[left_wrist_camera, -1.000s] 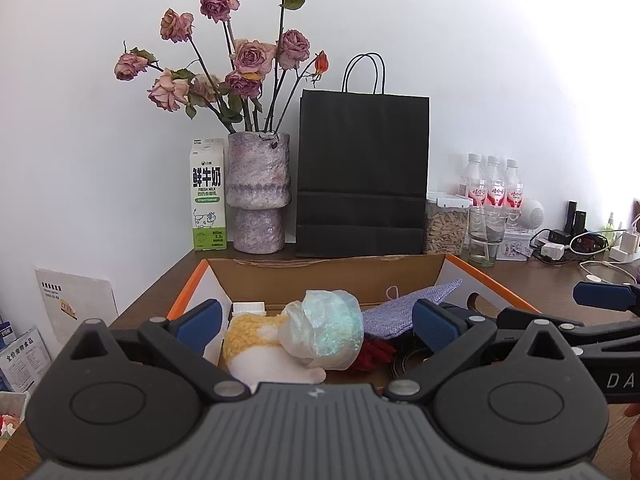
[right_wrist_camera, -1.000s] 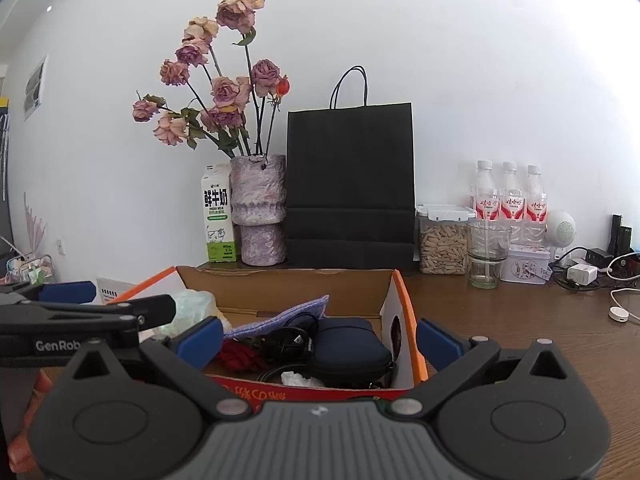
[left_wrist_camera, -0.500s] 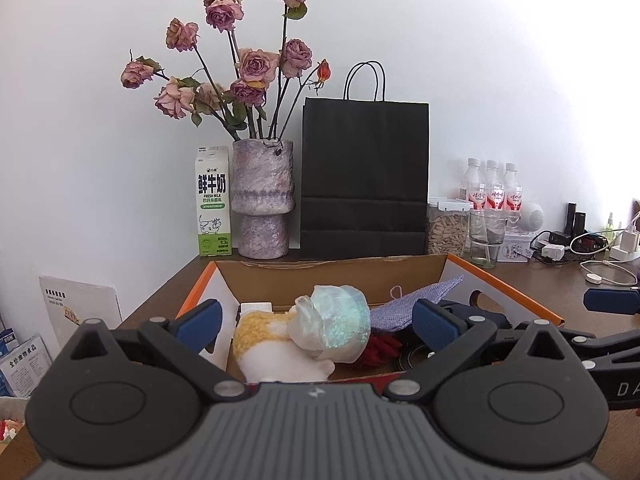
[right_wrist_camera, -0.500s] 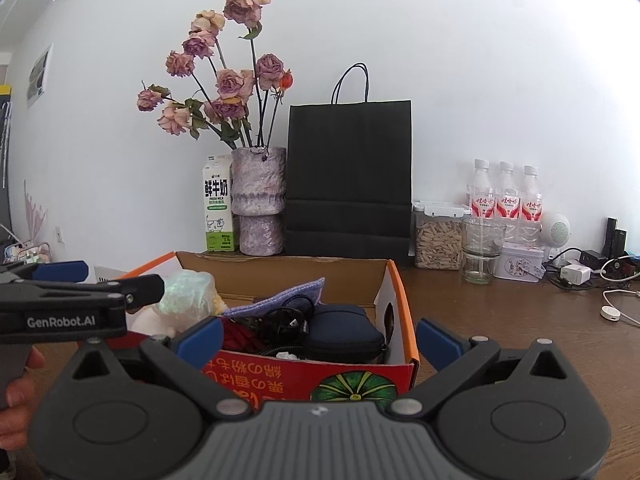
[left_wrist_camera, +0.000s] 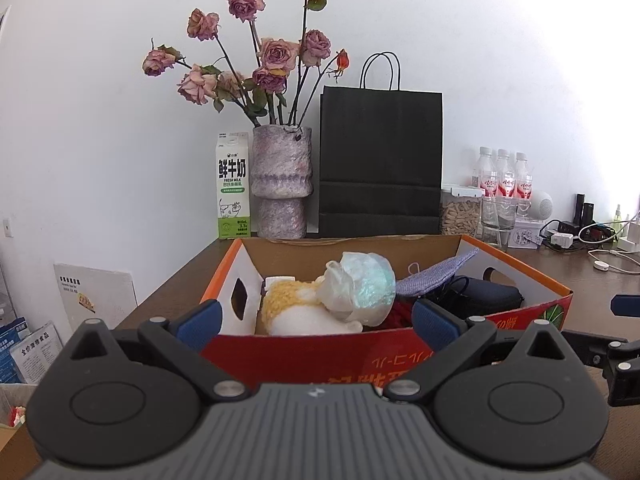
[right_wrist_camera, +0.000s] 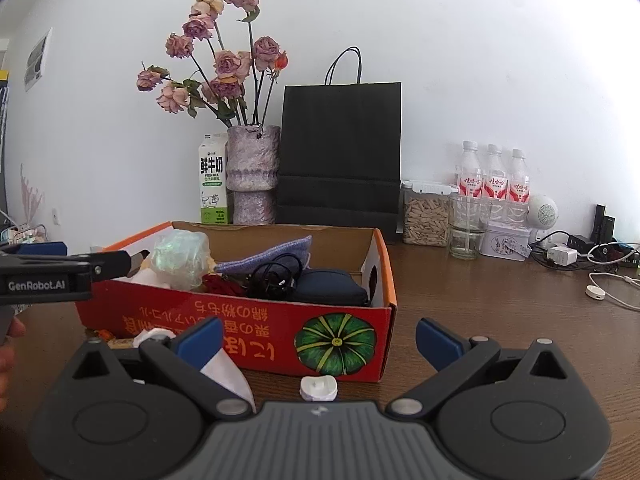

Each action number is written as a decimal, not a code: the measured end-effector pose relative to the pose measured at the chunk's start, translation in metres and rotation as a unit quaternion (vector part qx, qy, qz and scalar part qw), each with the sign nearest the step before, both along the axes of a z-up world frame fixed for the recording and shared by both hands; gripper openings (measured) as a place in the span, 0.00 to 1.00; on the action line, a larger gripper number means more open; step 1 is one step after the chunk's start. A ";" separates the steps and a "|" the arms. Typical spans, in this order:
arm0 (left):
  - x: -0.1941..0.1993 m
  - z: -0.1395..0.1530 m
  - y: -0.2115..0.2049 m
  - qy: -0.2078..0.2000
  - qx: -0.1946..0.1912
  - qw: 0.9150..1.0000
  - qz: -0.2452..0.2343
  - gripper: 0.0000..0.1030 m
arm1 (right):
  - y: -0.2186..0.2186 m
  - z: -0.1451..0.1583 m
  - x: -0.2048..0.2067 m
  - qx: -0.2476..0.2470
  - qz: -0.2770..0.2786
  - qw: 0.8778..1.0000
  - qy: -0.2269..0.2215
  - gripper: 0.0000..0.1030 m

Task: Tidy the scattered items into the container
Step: 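Withdraw both grippers from the box back over the table, then grasp the white wipes container crosswise with the right gripper, then lift the wipes container with the right gripper while the left grasps the crumpled tissue, then carry the wipes container and tissue over the box with both grippers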

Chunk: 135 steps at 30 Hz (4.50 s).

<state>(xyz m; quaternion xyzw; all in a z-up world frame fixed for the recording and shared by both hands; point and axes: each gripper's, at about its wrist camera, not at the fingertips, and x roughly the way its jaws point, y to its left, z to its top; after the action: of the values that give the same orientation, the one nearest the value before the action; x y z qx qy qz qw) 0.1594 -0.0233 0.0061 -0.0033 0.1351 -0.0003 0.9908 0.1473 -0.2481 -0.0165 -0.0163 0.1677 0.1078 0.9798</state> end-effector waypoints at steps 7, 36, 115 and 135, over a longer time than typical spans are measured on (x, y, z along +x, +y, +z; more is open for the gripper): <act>-0.010 -0.007 0.017 0.035 -0.011 0.999 0.008 1.00 | -0.003 -0.004 -0.009 -0.012 0.014 1.000 0.023 1.00; -0.044 -0.025 0.063 0.100 0.010 0.994 0.045 1.00 | 0.064 -0.009 0.006 -0.062 0.145 0.982 0.099 1.00; 0.000 -0.006 -0.038 0.119 -0.018 0.990 -0.077 0.18 | -0.012 0.002 -0.017 -0.005 -0.001 1.000 -0.013 0.82; 0.036 0.054 -0.016 0.027 -0.025 0.998 -0.049 0.18 | 0.031 0.063 0.027 -0.016 0.021 0.997 -0.072 0.82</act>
<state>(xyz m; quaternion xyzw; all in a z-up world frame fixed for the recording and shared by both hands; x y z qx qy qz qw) 0.1952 -0.0388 0.0598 -0.0210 0.1619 -0.0520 0.9852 0.1746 -0.2166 0.0464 -0.0430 0.0985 0.1241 0.9864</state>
